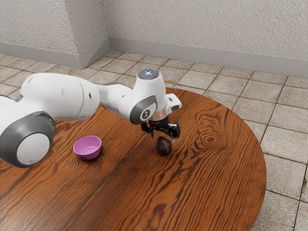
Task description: Place the pear in the bowl.
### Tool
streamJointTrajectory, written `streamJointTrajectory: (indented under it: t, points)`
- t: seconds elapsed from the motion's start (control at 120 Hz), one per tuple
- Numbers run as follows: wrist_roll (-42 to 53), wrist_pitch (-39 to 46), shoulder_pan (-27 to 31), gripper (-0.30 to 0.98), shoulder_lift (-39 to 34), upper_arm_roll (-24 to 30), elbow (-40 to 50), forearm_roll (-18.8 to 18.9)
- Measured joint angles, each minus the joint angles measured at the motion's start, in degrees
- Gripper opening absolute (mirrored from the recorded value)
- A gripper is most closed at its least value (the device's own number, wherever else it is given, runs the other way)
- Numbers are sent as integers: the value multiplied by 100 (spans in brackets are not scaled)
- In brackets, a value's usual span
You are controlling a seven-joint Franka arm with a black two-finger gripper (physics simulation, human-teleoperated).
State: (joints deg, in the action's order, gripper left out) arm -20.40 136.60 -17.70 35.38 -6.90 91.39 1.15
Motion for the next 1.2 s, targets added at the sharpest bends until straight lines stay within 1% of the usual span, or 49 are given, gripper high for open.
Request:
streamJointTrajectory:
  t: [0.317, 0.667, 0.892, 1.2]
  points:
    - [13, 173, -66, 65, 62, 22, 307, 0]
    - [23, 469, -48, 60, 155, 14, 295, -1]
    - [26, 579, -36, 46, 156, 14, 314, 1]
    - [-18, 584, -11, 39, 31, 13, 343, 34]
